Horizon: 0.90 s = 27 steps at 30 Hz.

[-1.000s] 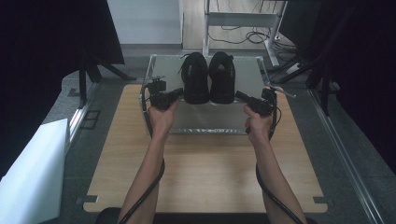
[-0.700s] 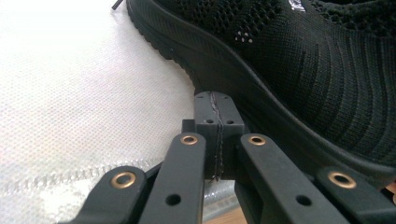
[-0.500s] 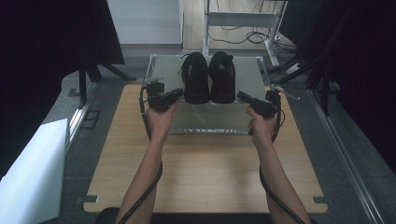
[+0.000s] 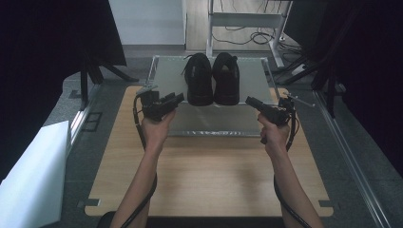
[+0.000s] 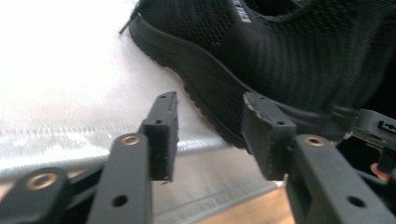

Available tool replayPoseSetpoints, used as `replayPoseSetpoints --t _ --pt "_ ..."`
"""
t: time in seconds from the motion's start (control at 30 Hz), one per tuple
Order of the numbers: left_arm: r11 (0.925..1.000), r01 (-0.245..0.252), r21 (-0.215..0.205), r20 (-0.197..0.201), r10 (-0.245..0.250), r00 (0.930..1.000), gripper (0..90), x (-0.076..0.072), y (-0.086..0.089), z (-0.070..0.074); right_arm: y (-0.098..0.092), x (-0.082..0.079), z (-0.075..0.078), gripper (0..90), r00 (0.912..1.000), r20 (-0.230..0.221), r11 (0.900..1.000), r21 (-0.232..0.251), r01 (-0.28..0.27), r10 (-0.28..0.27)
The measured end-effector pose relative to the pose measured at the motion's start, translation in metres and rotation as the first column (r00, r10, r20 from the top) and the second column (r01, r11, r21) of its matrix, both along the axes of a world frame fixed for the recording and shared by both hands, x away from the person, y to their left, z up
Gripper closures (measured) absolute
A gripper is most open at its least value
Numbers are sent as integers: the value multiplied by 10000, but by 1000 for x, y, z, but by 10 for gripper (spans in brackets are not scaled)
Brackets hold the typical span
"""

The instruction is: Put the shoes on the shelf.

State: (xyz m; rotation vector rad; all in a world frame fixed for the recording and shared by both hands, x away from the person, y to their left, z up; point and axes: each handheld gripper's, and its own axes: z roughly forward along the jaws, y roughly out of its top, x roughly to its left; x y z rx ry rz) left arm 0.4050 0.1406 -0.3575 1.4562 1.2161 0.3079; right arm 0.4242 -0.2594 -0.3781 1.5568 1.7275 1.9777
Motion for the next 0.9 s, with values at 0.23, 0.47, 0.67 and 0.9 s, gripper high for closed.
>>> replayPoseSetpoints --t 0.23,0.47,0.67,0.9 --pt "9997 205 98 97 -206 9997 395 -18 5 -10 -6 -18 -6 483 9989 339 9986 -414 -318 332" --pt "9973 489 541 11 -490 9988 291 -39 9 -23 -10 -34 -8 413 9946 675 9907 -1167 -699 782" --pt "9885 1031 1107 -95 -1027 9947 187 -60 9 -28 -12 -51 -12 333 9885 883 9711 -2162 -1014 1229" --pt "9728 1119 2028 -14 -1140 9935 138 -86 12 -33 -13 -72 -16 232 9842 970 9374 -3310 -1084 1481"
